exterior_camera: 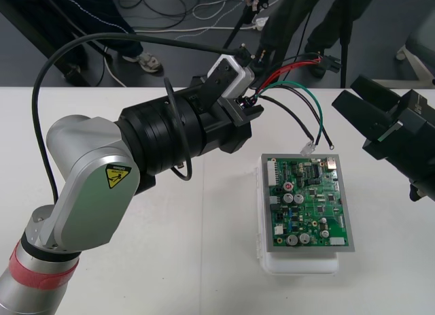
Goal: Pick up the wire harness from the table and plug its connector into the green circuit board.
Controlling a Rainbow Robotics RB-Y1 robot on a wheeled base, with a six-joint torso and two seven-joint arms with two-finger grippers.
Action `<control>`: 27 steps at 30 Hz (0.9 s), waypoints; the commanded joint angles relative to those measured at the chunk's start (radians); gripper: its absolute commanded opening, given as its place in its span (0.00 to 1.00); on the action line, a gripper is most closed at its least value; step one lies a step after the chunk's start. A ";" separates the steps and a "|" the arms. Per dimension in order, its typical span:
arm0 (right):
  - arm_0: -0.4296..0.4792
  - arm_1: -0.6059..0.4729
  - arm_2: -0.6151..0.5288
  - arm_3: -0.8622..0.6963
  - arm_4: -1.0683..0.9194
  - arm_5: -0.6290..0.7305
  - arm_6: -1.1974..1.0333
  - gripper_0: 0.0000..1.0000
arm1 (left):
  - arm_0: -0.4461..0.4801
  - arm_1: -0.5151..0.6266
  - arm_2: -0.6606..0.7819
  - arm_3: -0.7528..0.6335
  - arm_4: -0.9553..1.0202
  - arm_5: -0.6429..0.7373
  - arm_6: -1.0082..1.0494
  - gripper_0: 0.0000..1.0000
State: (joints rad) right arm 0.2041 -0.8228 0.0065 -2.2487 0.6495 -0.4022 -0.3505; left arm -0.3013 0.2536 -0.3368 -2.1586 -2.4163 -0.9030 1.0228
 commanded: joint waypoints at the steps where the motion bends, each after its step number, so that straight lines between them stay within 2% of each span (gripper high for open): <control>1: -0.042 0.014 0.026 -0.035 0.005 0.023 -0.044 1.00 | -0.042 0.007 -0.022 -0.013 -0.003 0.064 -0.076 0.00; 16: -0.147 0.014 0.113 -0.025 0.007 0.164 -0.039 1.00 | -0.042 0.016 -0.027 -0.013 -0.003 0.064 -0.086 0.00; 27: -0.187 0.014 0.136 0.004 0.007 0.175 -0.038 1.00 | -0.042 0.016 -0.028 -0.013 -0.003 0.064 -0.086 0.00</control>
State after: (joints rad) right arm 0.0475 -0.8218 0.1260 -2.2387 0.6504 -0.2370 -0.3505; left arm -0.3015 0.2549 -0.3375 -2.1582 -2.4163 -0.9027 1.0216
